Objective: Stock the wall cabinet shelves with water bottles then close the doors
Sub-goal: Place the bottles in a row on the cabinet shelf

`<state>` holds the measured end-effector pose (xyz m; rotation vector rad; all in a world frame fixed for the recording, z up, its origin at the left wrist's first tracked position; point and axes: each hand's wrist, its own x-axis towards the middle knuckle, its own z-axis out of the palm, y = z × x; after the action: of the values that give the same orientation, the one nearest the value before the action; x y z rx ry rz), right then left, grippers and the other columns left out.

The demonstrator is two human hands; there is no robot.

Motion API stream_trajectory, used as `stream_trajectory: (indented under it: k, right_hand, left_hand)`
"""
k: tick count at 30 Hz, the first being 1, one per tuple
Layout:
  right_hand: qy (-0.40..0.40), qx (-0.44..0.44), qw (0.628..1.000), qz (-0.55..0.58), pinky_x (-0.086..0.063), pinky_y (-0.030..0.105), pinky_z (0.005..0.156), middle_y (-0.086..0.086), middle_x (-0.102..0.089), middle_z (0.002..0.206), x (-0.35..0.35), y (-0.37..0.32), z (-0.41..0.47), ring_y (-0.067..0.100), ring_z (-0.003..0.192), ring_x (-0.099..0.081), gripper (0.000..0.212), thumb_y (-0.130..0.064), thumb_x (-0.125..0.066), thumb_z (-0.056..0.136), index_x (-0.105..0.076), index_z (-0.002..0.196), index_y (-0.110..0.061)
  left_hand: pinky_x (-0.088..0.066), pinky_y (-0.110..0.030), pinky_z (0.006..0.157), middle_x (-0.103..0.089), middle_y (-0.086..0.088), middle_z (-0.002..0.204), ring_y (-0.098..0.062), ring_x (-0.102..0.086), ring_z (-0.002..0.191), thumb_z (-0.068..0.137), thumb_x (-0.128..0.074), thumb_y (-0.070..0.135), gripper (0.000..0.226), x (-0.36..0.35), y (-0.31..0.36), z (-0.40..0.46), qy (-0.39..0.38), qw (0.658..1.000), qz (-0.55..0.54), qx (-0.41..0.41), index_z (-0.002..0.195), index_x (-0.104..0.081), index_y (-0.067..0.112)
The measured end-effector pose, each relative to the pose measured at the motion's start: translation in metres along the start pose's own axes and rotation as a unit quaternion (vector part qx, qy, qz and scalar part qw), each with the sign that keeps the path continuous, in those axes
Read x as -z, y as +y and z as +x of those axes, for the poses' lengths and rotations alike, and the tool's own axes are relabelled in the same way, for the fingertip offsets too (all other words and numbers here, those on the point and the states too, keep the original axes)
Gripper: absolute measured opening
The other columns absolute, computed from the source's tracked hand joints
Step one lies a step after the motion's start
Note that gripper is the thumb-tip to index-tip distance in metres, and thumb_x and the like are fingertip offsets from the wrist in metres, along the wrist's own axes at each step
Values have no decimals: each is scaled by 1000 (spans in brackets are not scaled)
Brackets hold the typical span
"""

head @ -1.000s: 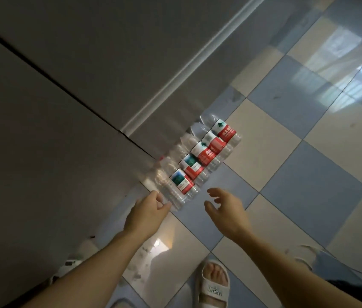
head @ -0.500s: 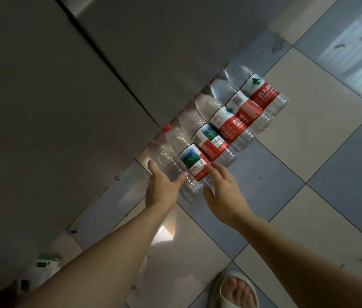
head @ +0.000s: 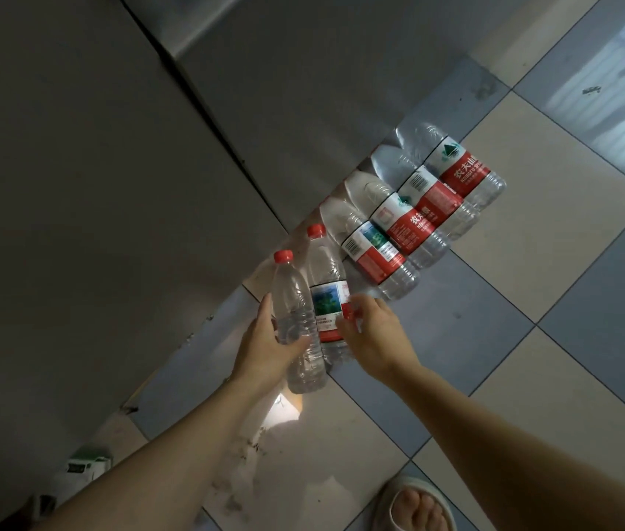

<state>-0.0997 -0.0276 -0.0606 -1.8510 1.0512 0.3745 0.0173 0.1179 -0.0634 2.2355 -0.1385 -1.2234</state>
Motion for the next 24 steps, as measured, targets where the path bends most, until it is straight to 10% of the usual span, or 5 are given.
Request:
stream_trajectory:
  k: [4, 12, 19, 24]
  right_hand:
    - [19, -19, 999, 46, -55, 42, 96, 6, -52, 132, -9, -11, 27, 22, 111, -58, 55, -40, -68, 93, -46, 140, -20]
    - [-9, -85, 995, 59, -55, 46, 97, 10, -50, 127, -27, -8, 37, 30, 115, -57, 70, -37, -84, 78, -45, 132, -17]
    - [-7, -66, 985, 160, -57, 44, 88, 0, -57, 116, -12, 2, -35, 20, 105, -60, 91, -57, -71, 39, -40, 122, -36]
    - [44, 9, 985, 168, -51, 29, 84, -7, -48, 121, 12, -2, -44, 16, 111, -53, 84, -23, -84, 59, -41, 129, -38]
  left_hand:
    - [-56, -48, 96, -61, -1, 131, -22, -63, 117, 80, -83, 41, 88, -9, 7, 15, 60, 998, -5, 0, 152, -33, 32]
    - [-54, -26, 71, -68, 2, 112, -13, -67, 95, 71, -89, 33, 62, -12, 6, 20, 65, 998, -15, 12, 121, -53, 27]
    - [-55, -33, 85, -55, 4, 120, -14, -61, 106, 49, -82, 37, 82, 0, 10, -25, 62, 997, -12, -48, 122, -45, 32]
    - [-49, -19, 74, -52, 2, 114, -11, -60, 98, 61, -92, 24, 68, 3, 16, -44, 111, 985, 22, -127, 118, -55, 24]
